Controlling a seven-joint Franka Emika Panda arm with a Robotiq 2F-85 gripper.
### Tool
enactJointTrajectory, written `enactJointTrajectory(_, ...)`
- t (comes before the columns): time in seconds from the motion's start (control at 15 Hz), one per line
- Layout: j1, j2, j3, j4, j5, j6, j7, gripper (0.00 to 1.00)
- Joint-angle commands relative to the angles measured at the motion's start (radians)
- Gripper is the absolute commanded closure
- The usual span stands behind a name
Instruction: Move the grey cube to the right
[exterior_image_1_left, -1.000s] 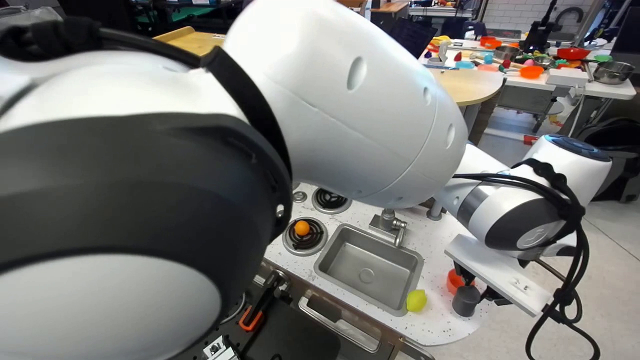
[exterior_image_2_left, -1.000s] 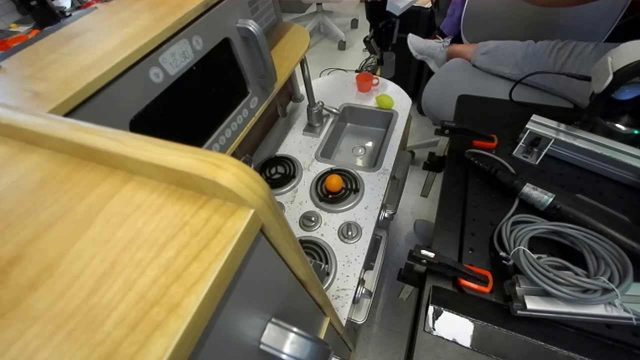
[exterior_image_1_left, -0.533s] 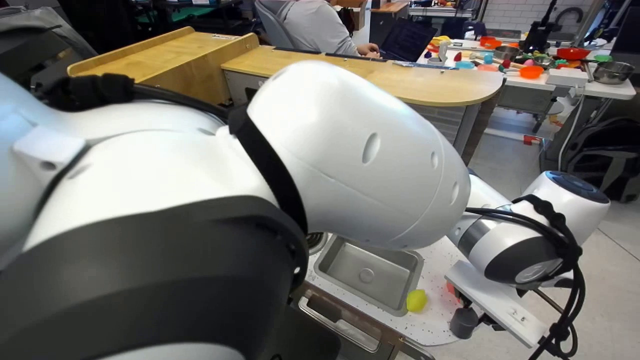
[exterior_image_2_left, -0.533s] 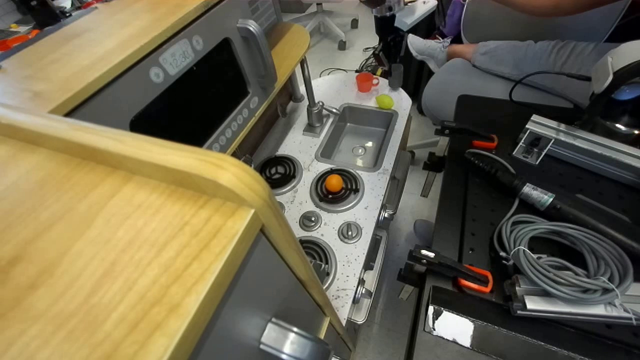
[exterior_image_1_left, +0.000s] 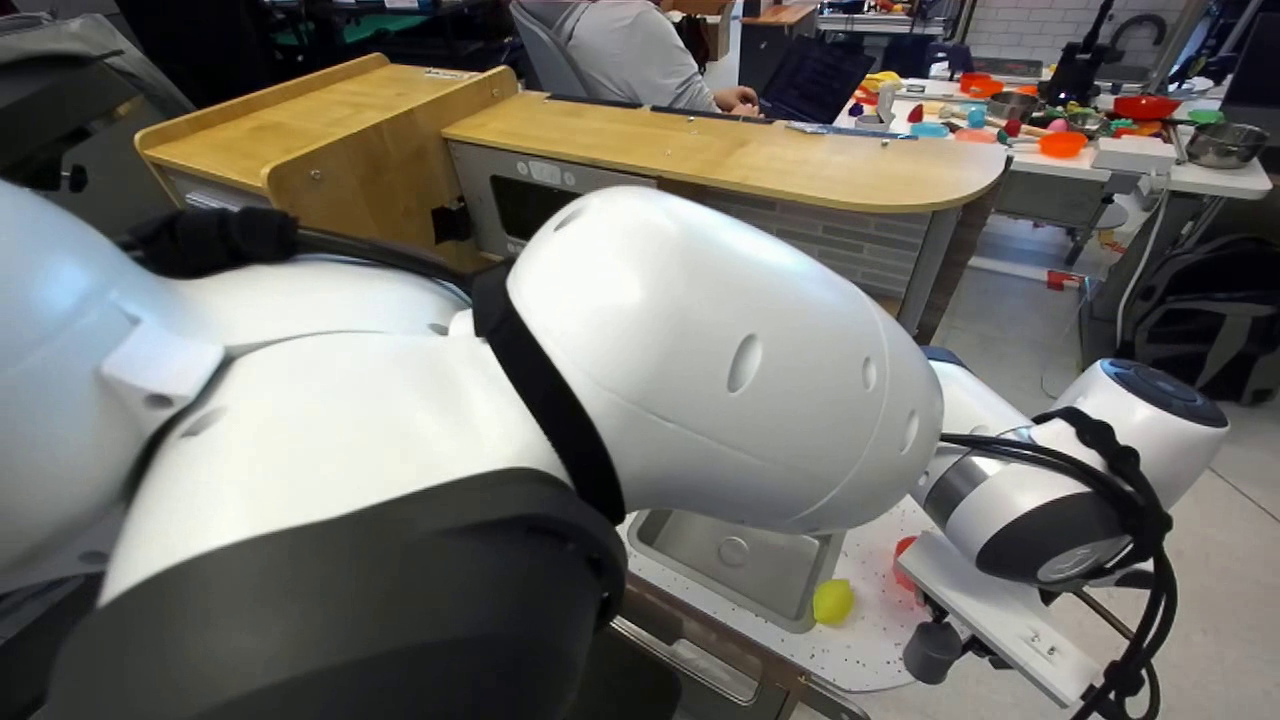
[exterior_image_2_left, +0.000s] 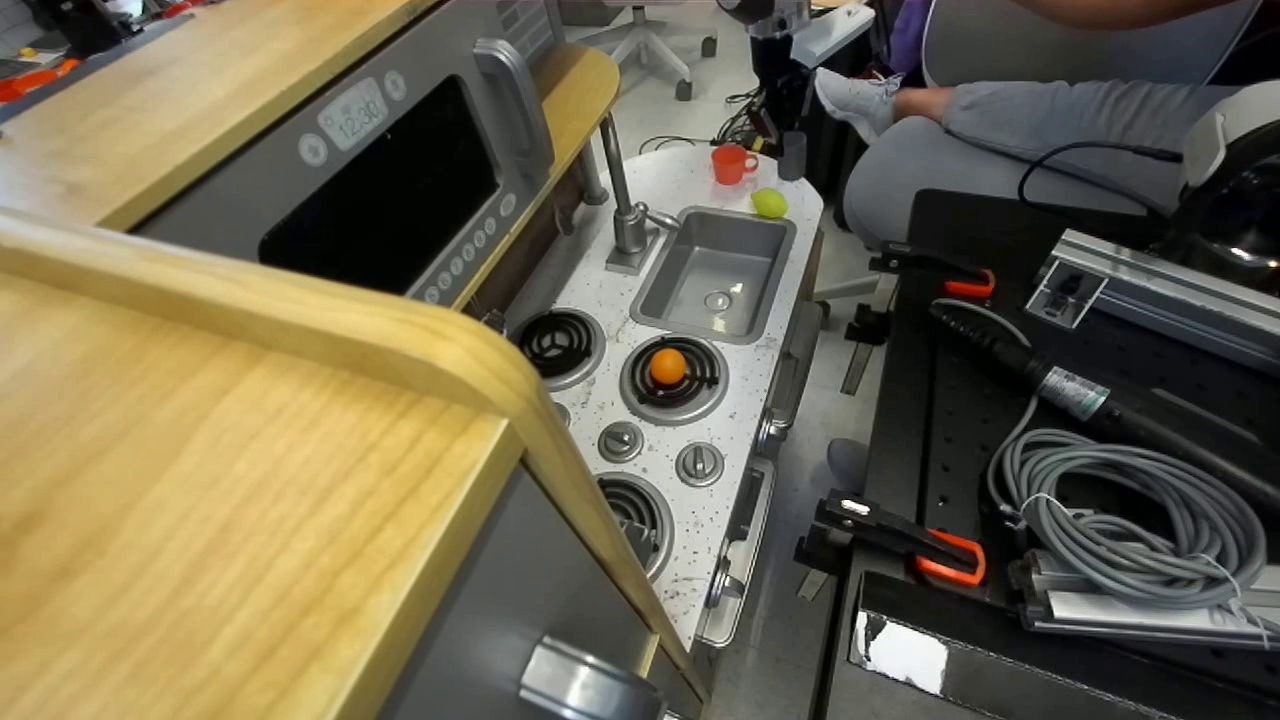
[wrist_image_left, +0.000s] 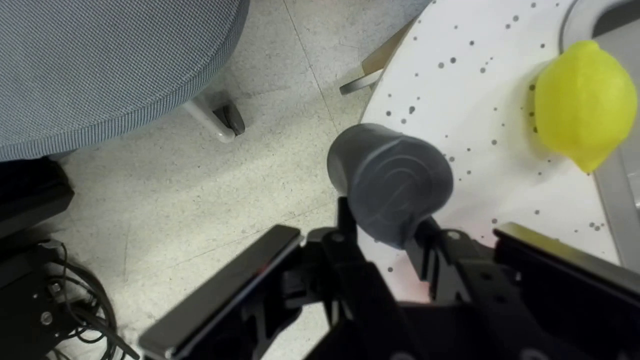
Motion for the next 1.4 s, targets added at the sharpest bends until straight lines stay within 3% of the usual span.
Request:
enactJointTrajectory(0.0, -0.03, 0.041, 0.046, 0.099, 0.039, -0.067, -0.014, 0.93)
enactJointTrajectory(0.27, -0.038, 0.046, 0.077, 0.107, 0.072, -0.099, -0.01, 0.93)
enactJointTrajectory(0.33, -0.037, 0.047, 0.078, 0.109, 0.072, -0.101, -0.012, 0.85)
enactJointTrajectory(0.4, -0.035, 0.045, 0.076, 0.106, 0.068, -0.103, -0.01, 0.48)
enactJointTrajectory(0.53, -0.029, 0.038, 0.07, 0.097, 0.057, -0.102, -0.01, 0.47)
enactJointTrajectory(0.93, -0.013, -0.061, 0.059, 0.011, 0.04, -0.063, -0.021, 0.05)
enactJointTrajectory(1.0, -0.011, -0.09, 0.058, -0.011, 0.039, -0.059, -0.025, 0.0)
enactJointTrajectory(1.33, -0.016, -0.31, 0.067, -0.221, 0.033, -0.036, -0.139, 0.0)
